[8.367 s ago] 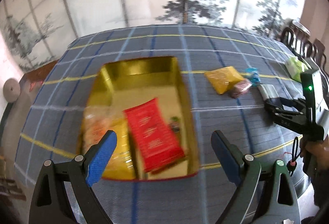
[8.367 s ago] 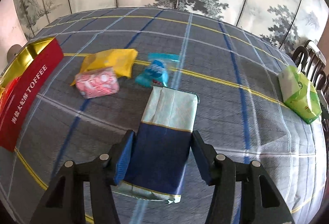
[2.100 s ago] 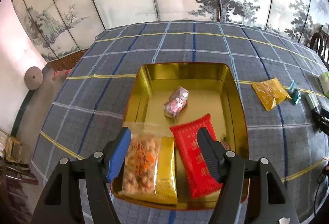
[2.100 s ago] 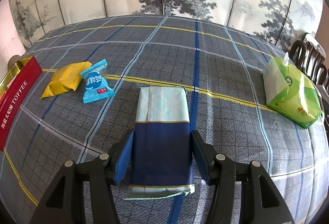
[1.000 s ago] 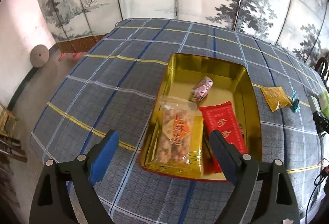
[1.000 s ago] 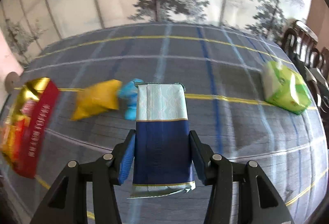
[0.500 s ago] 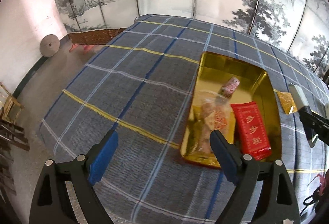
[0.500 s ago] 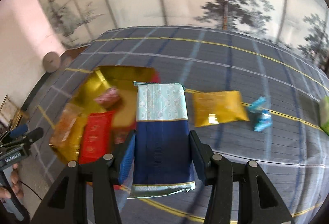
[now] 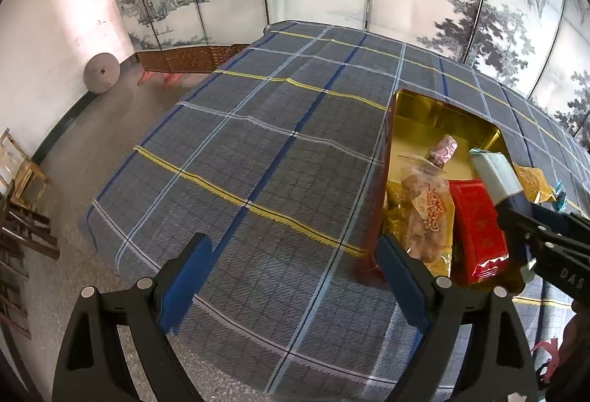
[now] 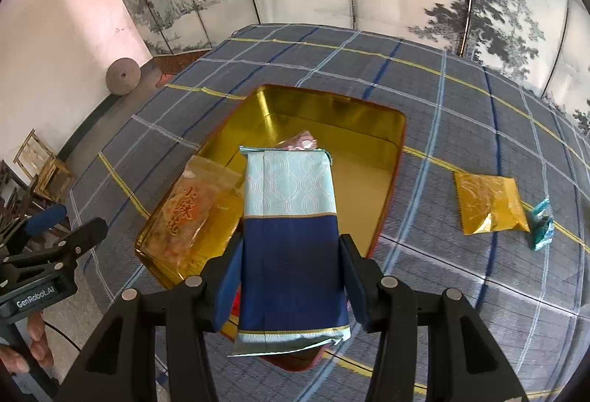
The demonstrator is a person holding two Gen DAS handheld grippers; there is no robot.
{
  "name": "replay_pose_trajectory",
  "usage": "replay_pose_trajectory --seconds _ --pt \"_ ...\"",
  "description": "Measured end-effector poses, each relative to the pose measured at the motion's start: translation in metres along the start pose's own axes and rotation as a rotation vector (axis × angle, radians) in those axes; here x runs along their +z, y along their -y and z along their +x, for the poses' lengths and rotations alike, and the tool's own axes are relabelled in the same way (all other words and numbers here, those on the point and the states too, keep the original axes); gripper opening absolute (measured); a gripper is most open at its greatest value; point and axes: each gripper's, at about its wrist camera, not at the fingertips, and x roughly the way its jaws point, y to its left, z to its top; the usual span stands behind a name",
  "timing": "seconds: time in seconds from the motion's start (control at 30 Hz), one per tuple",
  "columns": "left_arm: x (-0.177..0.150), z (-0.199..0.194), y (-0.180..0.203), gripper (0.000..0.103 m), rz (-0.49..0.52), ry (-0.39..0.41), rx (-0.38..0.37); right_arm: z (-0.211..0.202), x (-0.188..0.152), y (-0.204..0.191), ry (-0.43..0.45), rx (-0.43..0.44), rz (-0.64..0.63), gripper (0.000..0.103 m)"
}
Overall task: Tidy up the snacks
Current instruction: 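Lower the blue-and-white box into the gold tray and open the right gripper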
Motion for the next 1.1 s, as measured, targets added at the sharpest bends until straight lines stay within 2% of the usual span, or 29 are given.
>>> replay_pose_trajectory --seconds 0.73,1.1 --pt "-0.006 -0.004 -0.020 0.089 -0.036 -0.004 0.008 0.026 -0.003 -0.027 -0.025 -0.052 -0.026 0.051" --pt "-0.008 -0.004 -0.019 0.089 -0.036 -0.008 -0.001 0.025 -0.005 -0.031 -0.026 -0.016 -0.042 0.056"
